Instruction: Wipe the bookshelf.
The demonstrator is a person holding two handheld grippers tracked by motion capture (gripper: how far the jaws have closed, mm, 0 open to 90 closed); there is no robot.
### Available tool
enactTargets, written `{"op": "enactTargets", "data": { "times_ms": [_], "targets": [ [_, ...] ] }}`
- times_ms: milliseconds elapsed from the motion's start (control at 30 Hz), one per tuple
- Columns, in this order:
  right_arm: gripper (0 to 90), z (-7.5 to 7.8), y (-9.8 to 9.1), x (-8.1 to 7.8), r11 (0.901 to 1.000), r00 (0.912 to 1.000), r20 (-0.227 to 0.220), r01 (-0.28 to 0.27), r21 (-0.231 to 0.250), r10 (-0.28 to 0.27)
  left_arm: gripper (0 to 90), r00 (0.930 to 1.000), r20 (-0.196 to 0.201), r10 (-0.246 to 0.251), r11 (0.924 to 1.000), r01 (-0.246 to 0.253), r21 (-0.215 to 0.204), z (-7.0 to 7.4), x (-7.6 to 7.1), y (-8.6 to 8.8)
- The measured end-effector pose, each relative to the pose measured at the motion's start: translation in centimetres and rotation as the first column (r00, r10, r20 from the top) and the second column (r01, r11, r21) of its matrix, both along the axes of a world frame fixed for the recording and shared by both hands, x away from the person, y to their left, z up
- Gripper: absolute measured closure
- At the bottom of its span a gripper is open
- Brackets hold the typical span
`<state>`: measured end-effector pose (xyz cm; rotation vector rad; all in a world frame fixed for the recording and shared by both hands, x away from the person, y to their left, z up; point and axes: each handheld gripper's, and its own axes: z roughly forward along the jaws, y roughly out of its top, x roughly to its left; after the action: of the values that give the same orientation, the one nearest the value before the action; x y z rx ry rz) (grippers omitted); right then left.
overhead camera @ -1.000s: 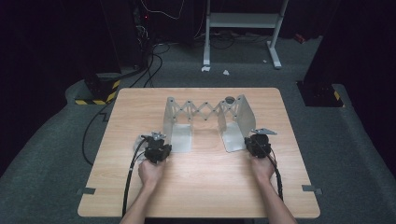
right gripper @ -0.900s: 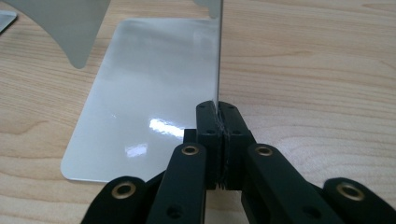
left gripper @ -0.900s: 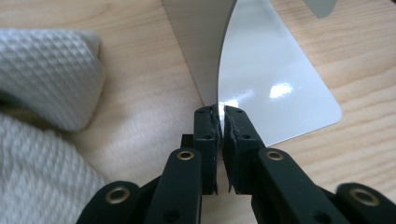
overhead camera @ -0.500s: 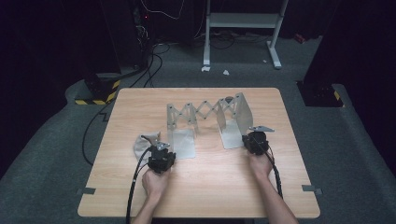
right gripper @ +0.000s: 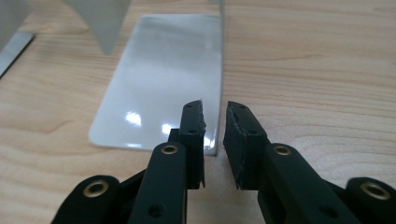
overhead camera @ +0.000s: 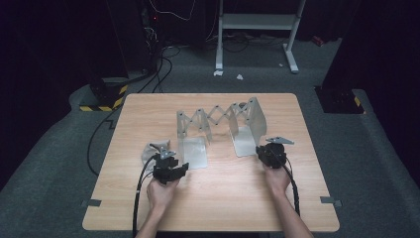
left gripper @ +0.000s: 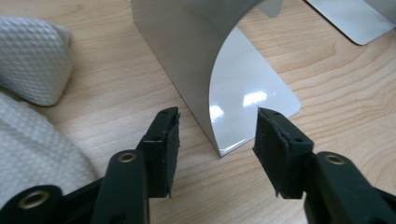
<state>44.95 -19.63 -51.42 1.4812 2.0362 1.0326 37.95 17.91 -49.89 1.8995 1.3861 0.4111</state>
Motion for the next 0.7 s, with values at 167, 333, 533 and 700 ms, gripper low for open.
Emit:
{"op": "enactTargets", "data": {
  "times_ms": [167, 333, 533, 700],
  "targets": [
    [75.1, 1.5, 2.1, -1.4, 0.993, 0.9923, 0.038, -0.118, -0.007, 0.118, 44.9, 0.9997, -0.021, -0.012, 0.9999, 0.012, 0.005, 0.9, 0.6, 0.8],
    [71.9, 1.7, 4.4, -0.3, 0.9872, 0.987, 0.022, -0.159, -0.006, 0.159, 41.0, 0.999, -0.04, -0.021, 0.9998, 0.021, -0.006, 1.4, 0.7, 1.4],
    [69.8, 1.1, 5.8, 1.6, 0.9883, 0.9885, -0.015, -0.151, -0.025, 0.15, 39.1, 0.9988, -0.046, 0.016, 0.9998, -0.017, -0.006, 2.1, 0.7, 3.2],
    [69.9, 1.0, 5.5, 1.3, 0.9881, 0.9877, -0.047, -0.151, -0.03, 0.149, 36.9, 0.9986, -0.043, 0.03, 0.9995, -0.03, -0.008, 3.4, 2.1, 3.9]
  ]
}}
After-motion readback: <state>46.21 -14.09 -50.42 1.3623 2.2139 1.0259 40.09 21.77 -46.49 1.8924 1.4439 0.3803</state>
